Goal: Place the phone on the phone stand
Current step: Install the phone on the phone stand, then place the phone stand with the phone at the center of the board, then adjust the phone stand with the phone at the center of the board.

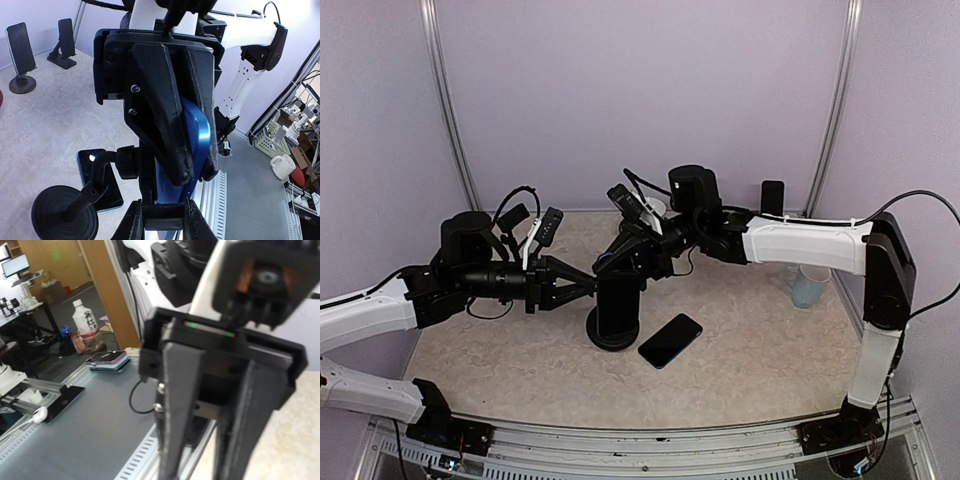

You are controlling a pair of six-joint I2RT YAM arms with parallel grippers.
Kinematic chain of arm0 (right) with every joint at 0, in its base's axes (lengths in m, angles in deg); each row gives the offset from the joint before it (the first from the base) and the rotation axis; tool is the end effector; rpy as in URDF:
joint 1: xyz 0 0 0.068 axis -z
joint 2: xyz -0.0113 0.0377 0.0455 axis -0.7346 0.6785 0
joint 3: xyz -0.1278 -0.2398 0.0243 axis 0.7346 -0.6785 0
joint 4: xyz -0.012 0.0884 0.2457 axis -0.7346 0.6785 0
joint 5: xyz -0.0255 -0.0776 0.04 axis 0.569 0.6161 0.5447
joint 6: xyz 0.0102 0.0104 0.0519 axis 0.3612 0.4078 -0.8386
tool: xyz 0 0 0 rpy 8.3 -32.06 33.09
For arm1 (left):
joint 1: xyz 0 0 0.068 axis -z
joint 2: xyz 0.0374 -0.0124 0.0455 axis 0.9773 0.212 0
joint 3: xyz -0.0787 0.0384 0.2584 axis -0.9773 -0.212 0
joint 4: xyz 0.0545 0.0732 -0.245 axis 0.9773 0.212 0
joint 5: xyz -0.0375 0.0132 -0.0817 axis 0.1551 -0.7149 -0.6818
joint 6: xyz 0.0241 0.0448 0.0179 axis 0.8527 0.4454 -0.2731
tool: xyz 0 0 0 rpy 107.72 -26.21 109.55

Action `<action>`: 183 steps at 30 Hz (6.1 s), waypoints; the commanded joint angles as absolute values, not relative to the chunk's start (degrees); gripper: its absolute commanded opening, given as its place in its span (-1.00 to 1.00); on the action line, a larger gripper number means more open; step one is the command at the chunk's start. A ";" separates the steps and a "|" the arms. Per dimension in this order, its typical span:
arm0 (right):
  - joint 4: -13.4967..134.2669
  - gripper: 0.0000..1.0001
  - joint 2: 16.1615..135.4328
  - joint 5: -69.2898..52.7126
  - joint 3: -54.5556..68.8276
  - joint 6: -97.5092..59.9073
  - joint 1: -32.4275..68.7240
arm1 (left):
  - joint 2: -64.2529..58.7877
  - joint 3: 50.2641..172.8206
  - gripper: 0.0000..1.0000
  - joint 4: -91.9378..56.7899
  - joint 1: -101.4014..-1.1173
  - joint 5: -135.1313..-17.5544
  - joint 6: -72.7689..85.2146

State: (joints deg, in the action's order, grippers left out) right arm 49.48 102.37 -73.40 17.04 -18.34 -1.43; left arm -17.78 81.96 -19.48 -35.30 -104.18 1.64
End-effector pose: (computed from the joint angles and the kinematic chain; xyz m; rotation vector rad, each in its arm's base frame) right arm 0.2599 0.3473 0.3112 -1.5743 1.2264 1.7617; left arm 0.1637 -0.1781 0.3008 0.9048 1.7388 -1.2691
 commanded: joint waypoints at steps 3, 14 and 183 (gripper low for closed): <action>54.83 -1.00 99.79 -73.46 16.27 -16.96 3.54 | -22.67 85.26 -1.00 -22.24 -36.07 -109.36 3.31; 57.75 -1.00 101.44 -68.56 19.19 -18.70 3.53 | -22.00 85.49 -1.00 -22.75 -36.06 -108.15 2.99; 65.92 1.00 107.21 -49.91 50.12 -40.25 5.70 | -19.00 85.41 0.97 -25.71 -40.66 -95.22 -1.74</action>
